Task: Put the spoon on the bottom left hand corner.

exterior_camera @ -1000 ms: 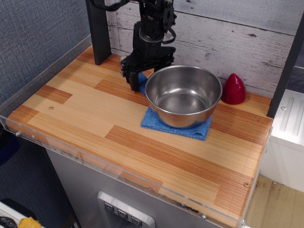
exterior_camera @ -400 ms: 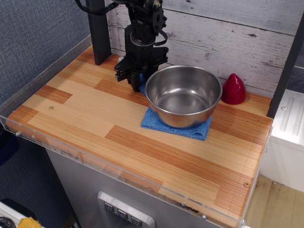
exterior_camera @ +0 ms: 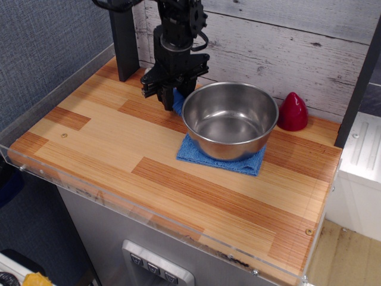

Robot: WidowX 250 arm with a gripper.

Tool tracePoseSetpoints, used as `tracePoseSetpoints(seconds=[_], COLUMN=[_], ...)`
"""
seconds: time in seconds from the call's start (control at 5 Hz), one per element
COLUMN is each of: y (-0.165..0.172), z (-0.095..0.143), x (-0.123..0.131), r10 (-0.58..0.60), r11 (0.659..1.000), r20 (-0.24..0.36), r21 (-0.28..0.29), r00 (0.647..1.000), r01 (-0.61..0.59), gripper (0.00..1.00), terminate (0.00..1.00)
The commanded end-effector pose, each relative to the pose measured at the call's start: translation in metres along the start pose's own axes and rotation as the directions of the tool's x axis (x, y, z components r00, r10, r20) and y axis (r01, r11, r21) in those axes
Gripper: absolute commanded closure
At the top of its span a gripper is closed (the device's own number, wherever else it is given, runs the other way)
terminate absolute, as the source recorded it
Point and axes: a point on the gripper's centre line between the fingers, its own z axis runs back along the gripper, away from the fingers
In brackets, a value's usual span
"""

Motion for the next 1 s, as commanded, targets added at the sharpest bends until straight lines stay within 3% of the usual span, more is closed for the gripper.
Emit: tracePoseSetpoints(seconds=[0.0,0.4,0.8], y=[0.002,0.051,0.127], z=[0.062,0.083,0.084], x=[0.028,0.015,0.012], r10=[0.060,0.131,0.252], r11=[0.995,0.989,0.968], r20=[0.079,0.067,0.067], r21=[-0.081,-0.083,-0.039], r00=[0.995,0.989,0.966], r01=[-0.053,-0.125,-0.249], gripper=[1.00,1.00,1.00], terminate=[0.00,0.00,0.00])
